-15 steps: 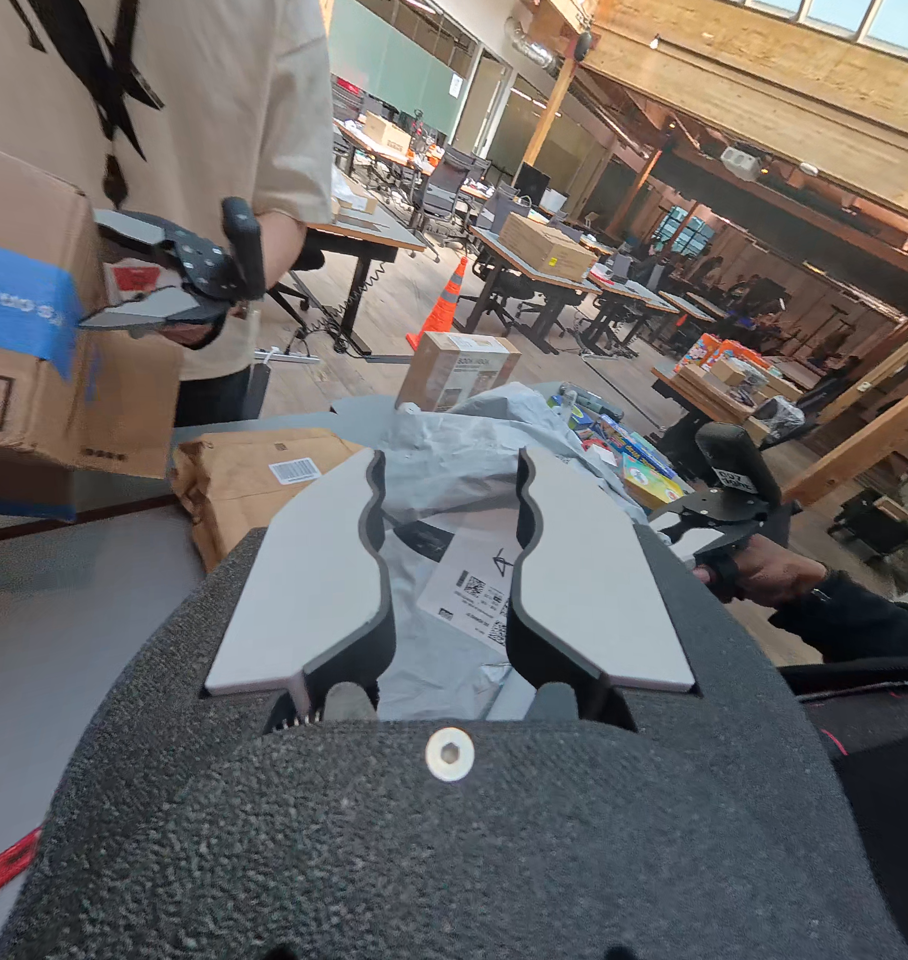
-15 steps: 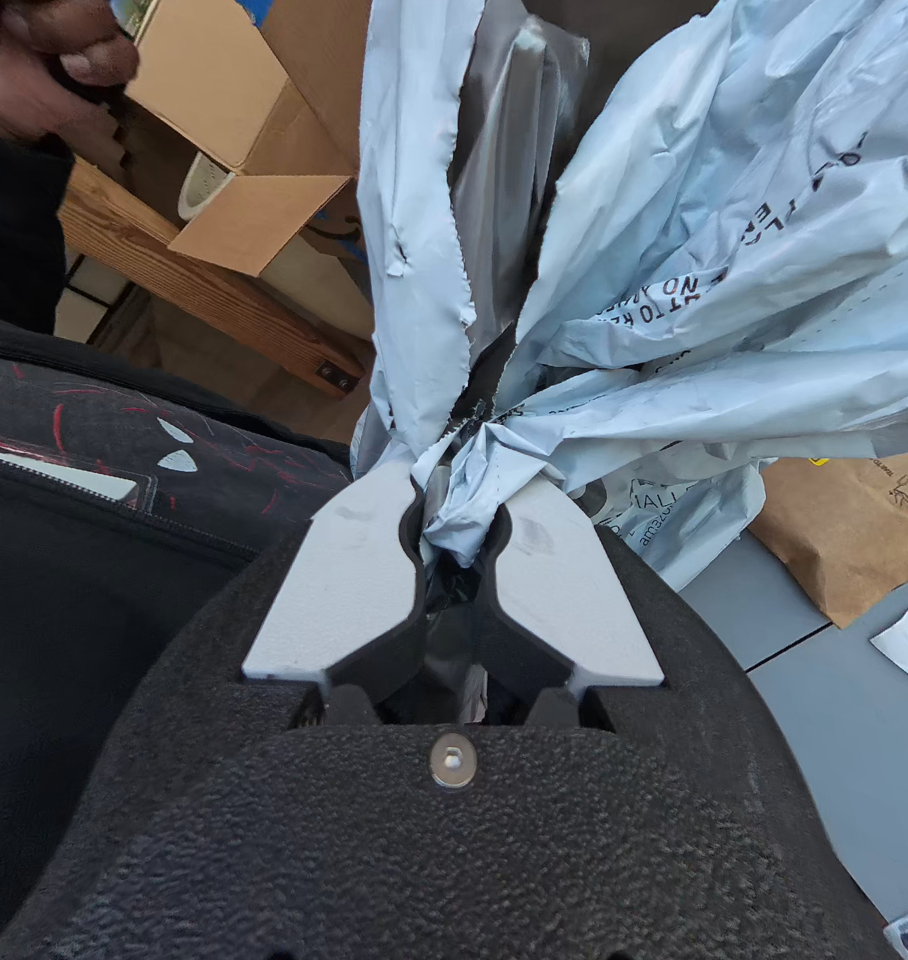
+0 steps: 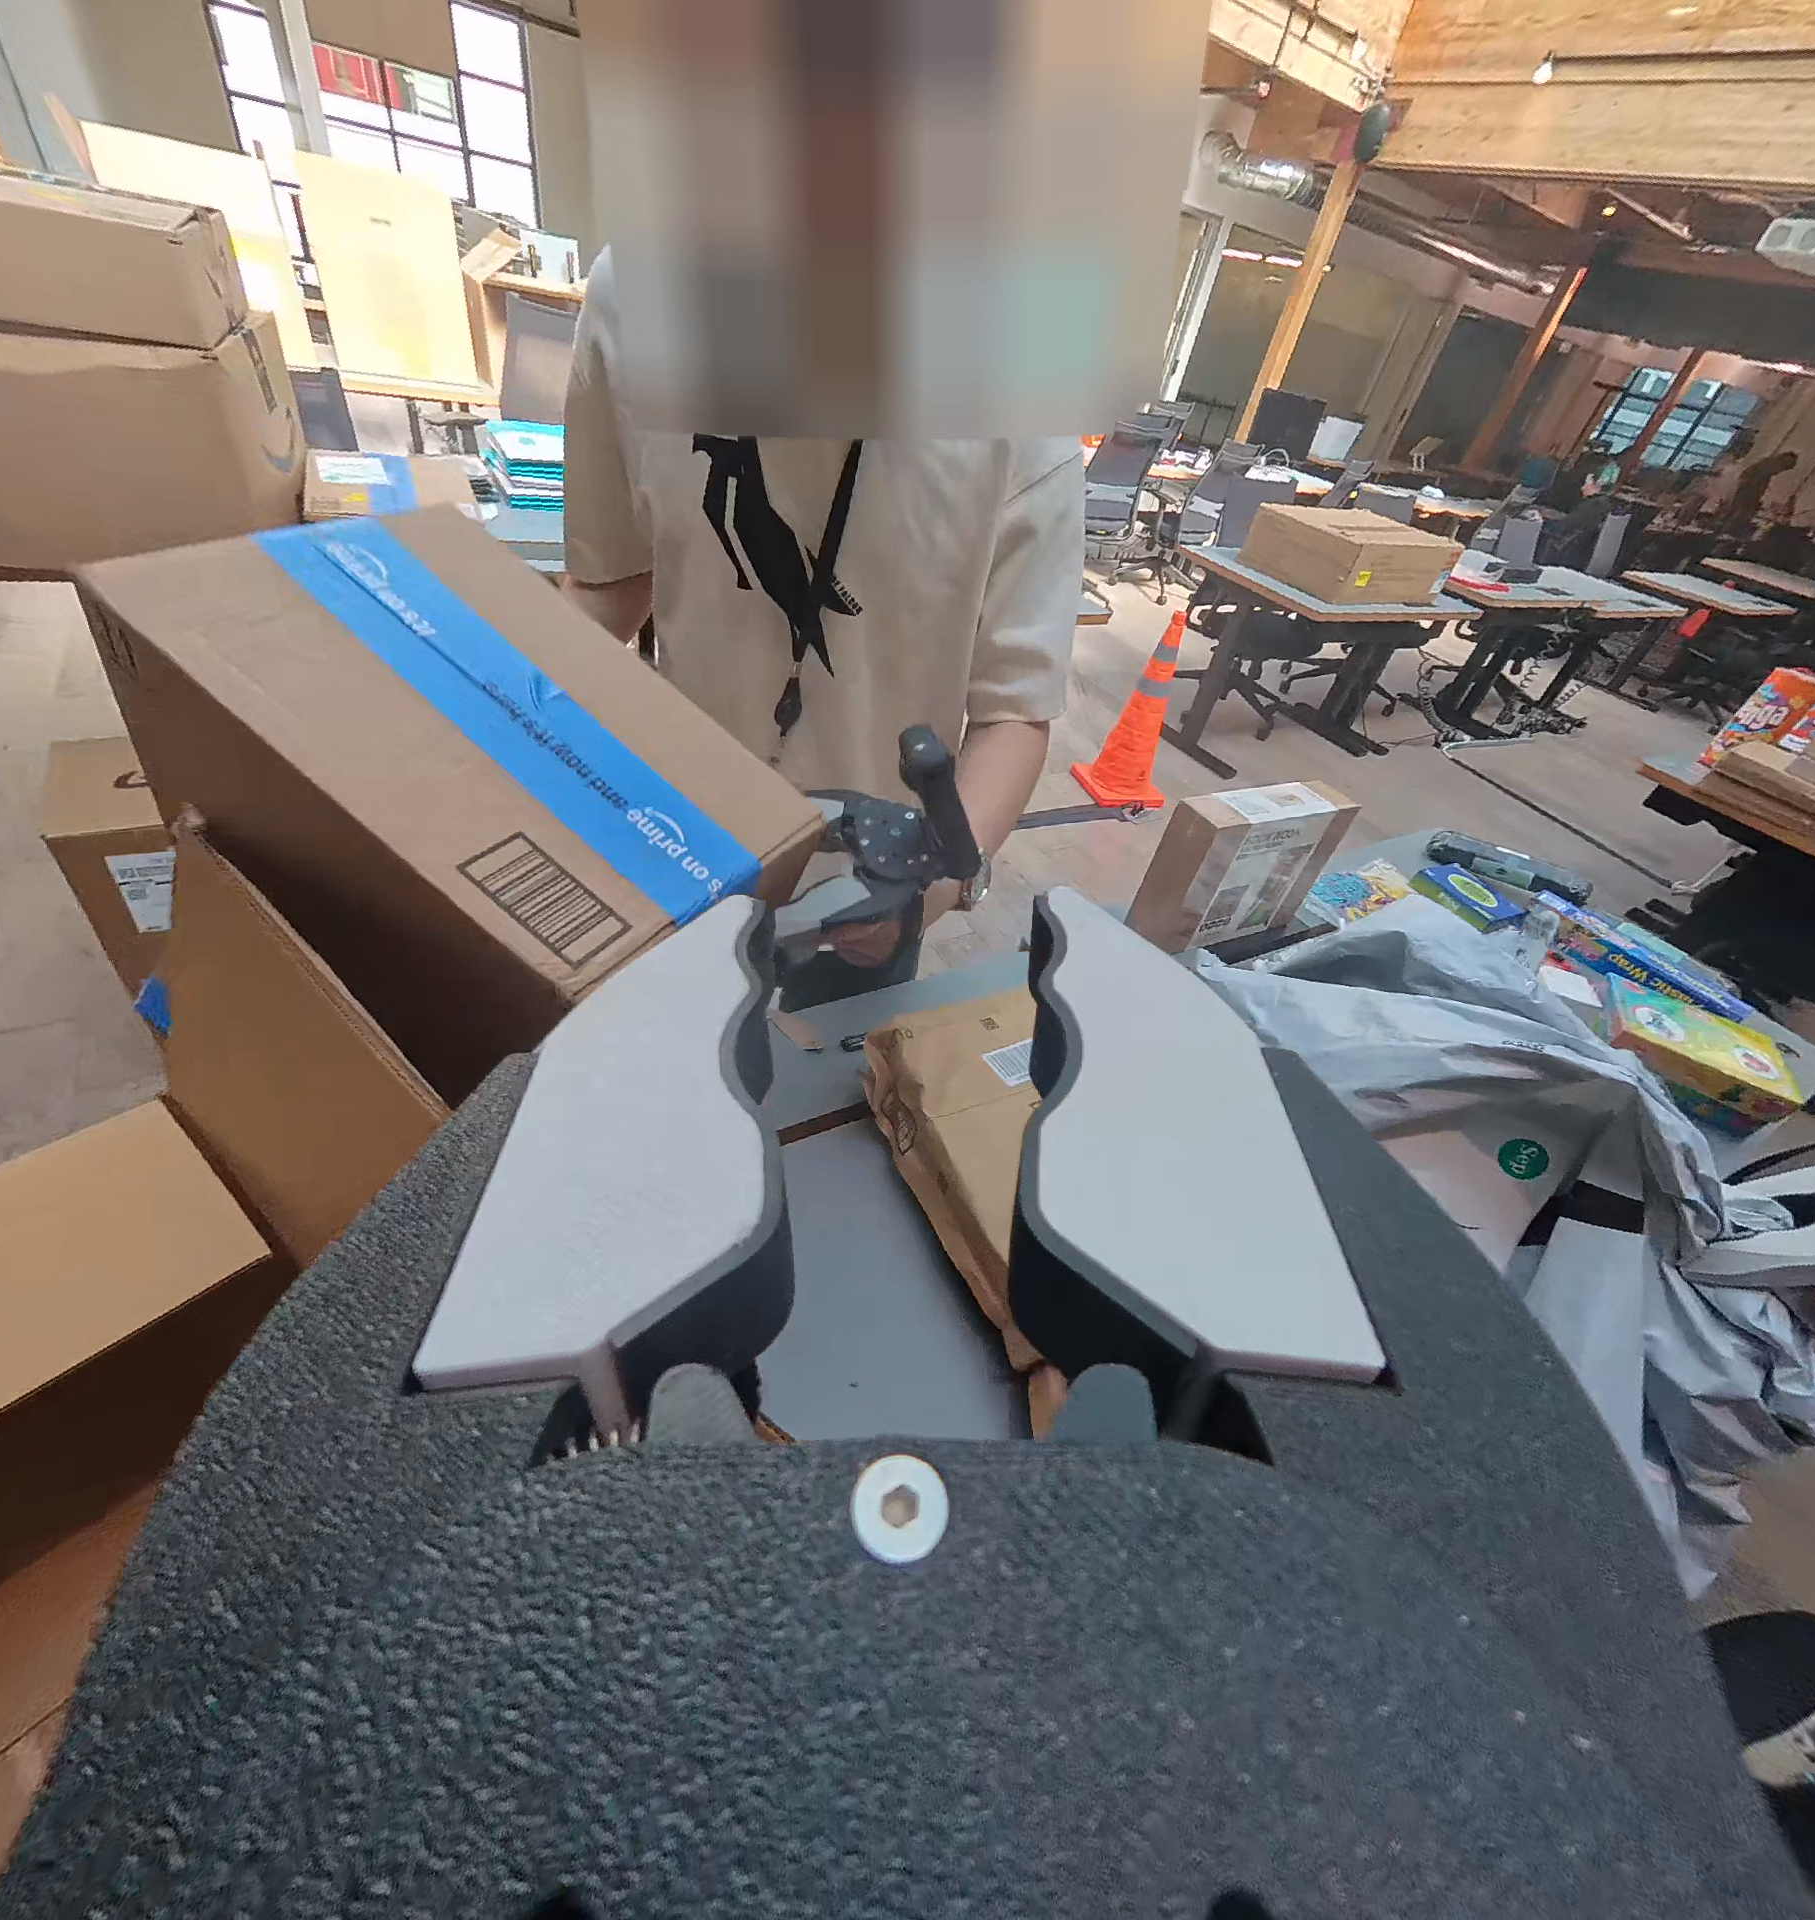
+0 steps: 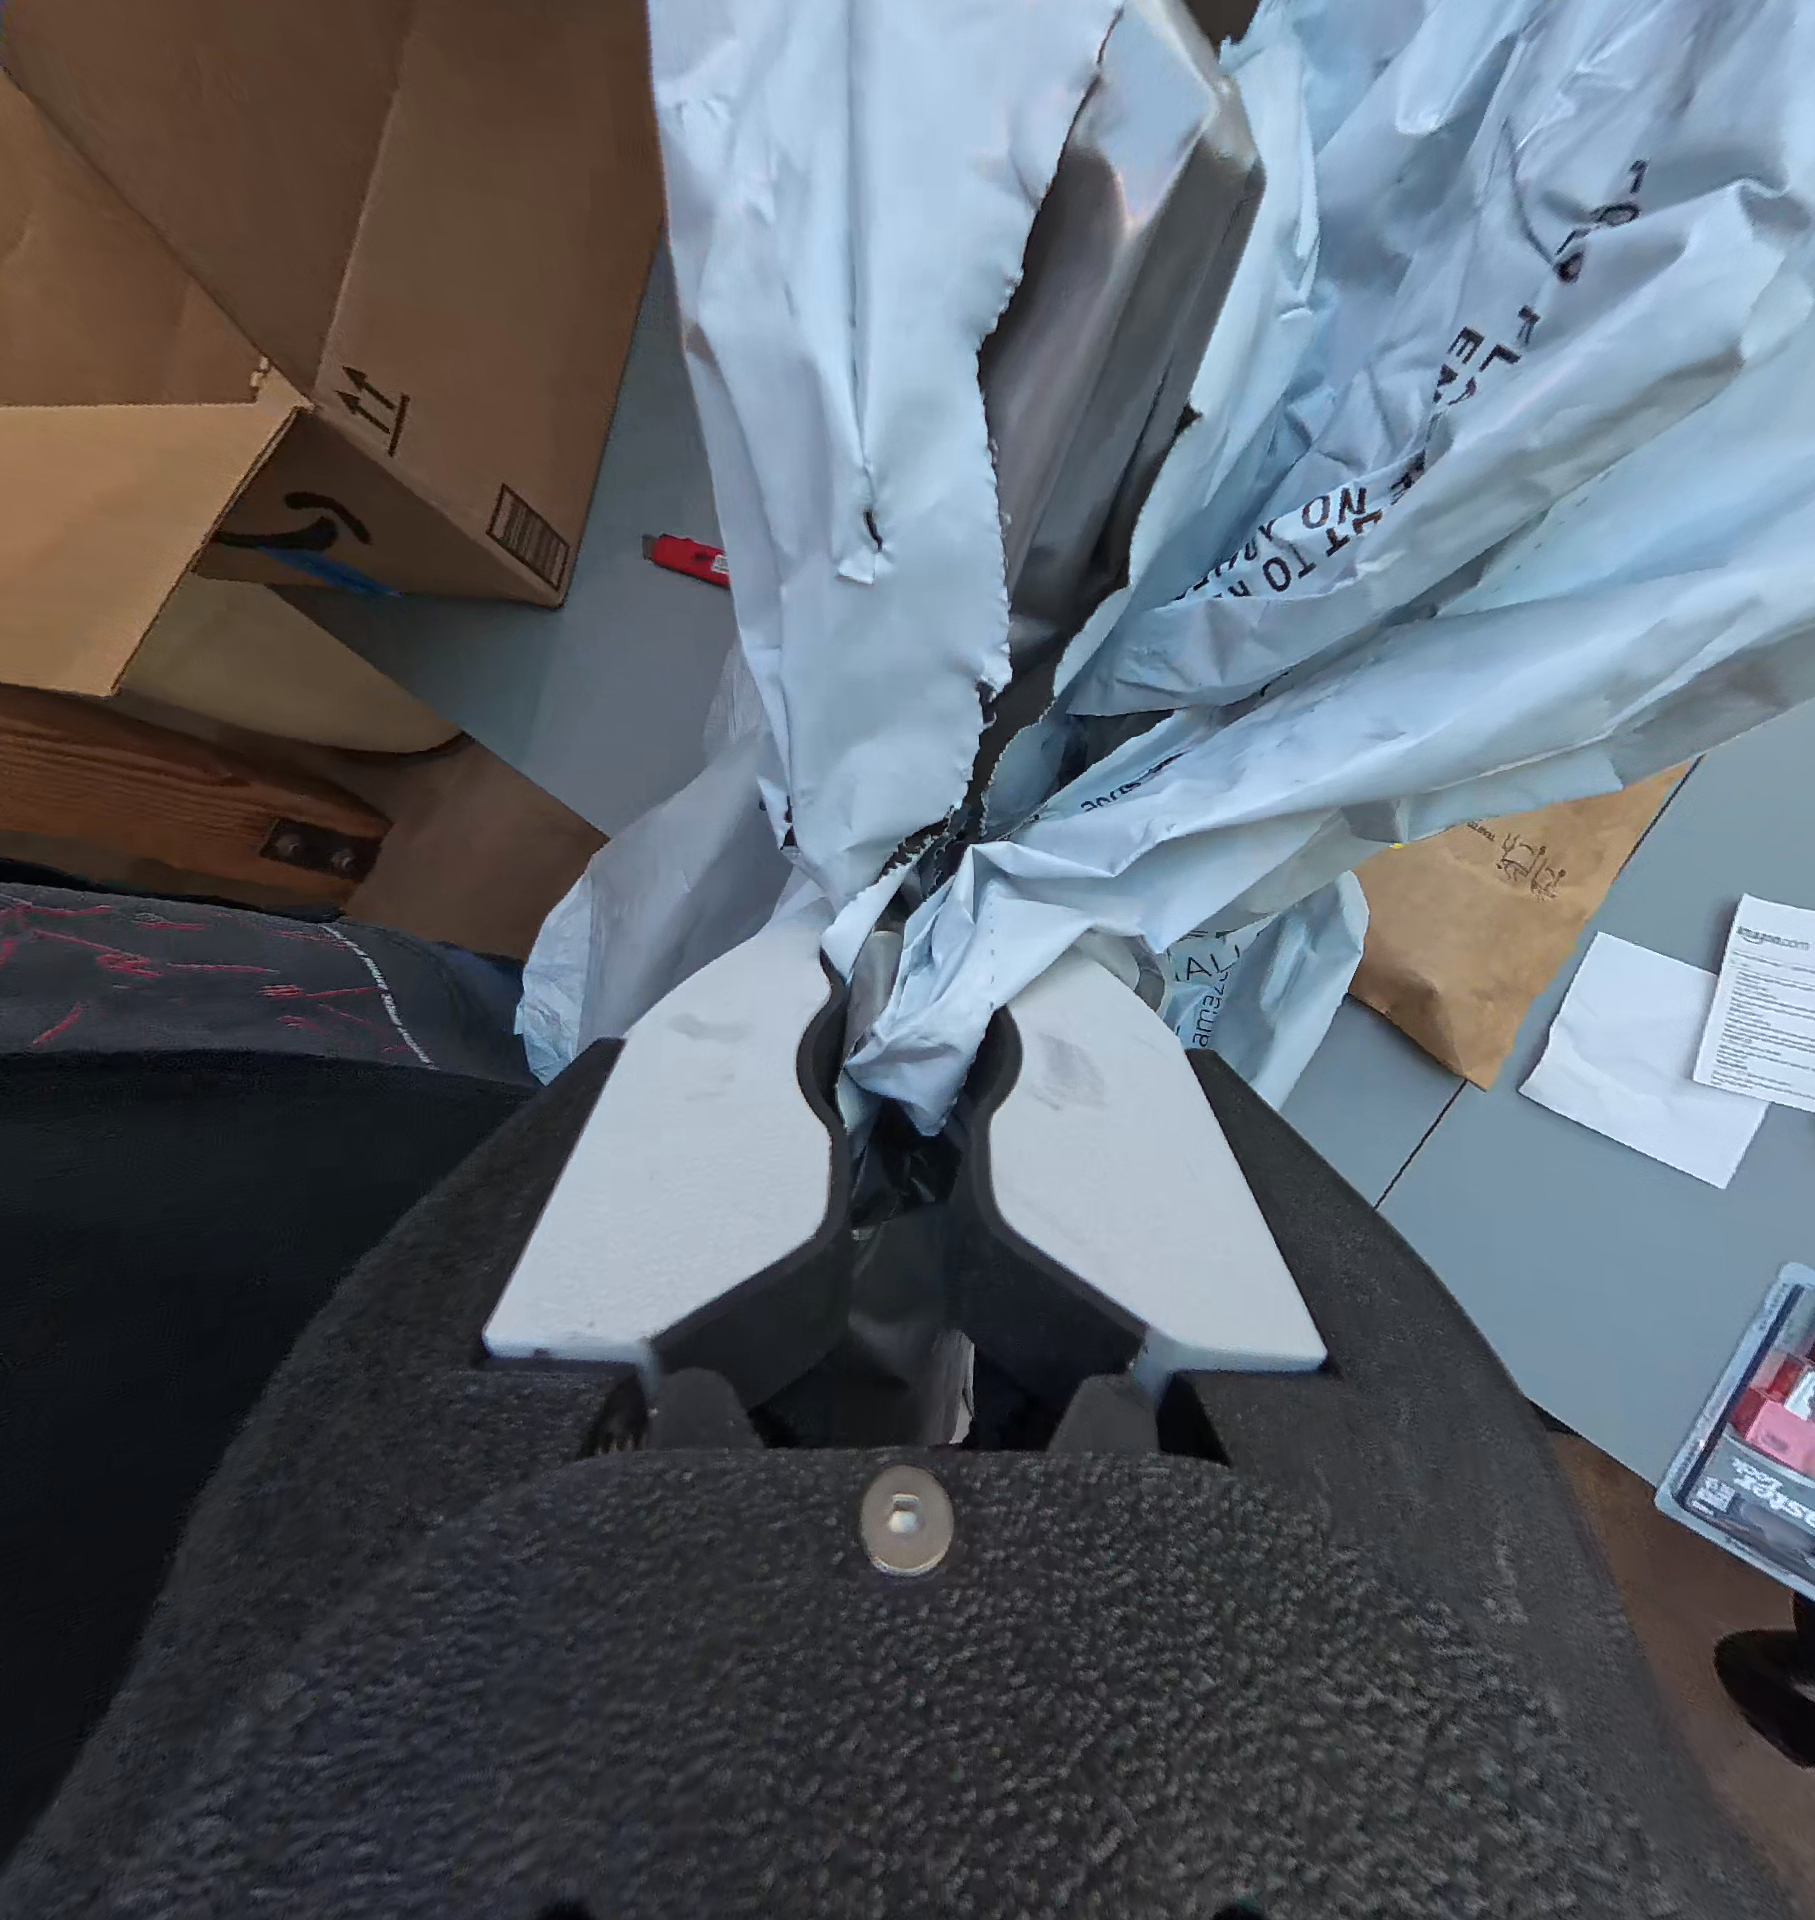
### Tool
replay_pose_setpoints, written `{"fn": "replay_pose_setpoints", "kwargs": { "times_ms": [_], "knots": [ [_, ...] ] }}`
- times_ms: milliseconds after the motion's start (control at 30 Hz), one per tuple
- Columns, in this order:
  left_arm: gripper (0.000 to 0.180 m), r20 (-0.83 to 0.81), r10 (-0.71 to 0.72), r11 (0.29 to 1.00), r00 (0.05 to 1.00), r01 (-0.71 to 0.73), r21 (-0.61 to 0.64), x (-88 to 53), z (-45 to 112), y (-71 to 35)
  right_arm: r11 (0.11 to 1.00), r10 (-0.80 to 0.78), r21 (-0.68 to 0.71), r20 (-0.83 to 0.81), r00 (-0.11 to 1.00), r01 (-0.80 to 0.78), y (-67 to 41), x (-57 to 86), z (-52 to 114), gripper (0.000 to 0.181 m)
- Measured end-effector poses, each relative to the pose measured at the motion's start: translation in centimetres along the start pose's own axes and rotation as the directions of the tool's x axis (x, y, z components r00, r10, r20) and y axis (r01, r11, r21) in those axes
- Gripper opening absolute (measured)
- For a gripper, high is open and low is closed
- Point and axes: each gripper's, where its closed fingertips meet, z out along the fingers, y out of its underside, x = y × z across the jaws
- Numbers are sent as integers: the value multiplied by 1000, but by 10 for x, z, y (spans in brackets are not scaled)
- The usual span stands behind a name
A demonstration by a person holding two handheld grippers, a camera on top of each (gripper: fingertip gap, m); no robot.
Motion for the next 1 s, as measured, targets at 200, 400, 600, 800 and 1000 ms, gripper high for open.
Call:
{"fn": "replay_pose_setpoints", "kwargs": {
  "times_ms": [200, 400, 600, 800, 1000],
  "knots": [
    [47, -121, -48, 999, 991, 48, -5, 1, -18, 25, 1000, 6, -18, -78, 997, -8, -6, -18, 4, 15],
    [47, -158, -70, 997, 985, 66, -31, -1, -34, 44, 999, -8, -34, -101, 995, 5, -14, -34, 9, 15],
    [47, -143, -61, 997, 988, 54, -48, -8, -44, 52, 999, -15, -41, -95, 995, 11, -17, -48, 19, 16],
    [47, -113, -20, 999, 993, 15, -42, -21, -44, 40, 999, -15, -37, -104, 994, 11, -16, -56, 22, 16],
    [41, 61, 132, 990, 989, -134, 32, -74, 3, -28, 999, -23, -45, -103, 994, 18, -17, -61, 21, 16]
  ]
}}
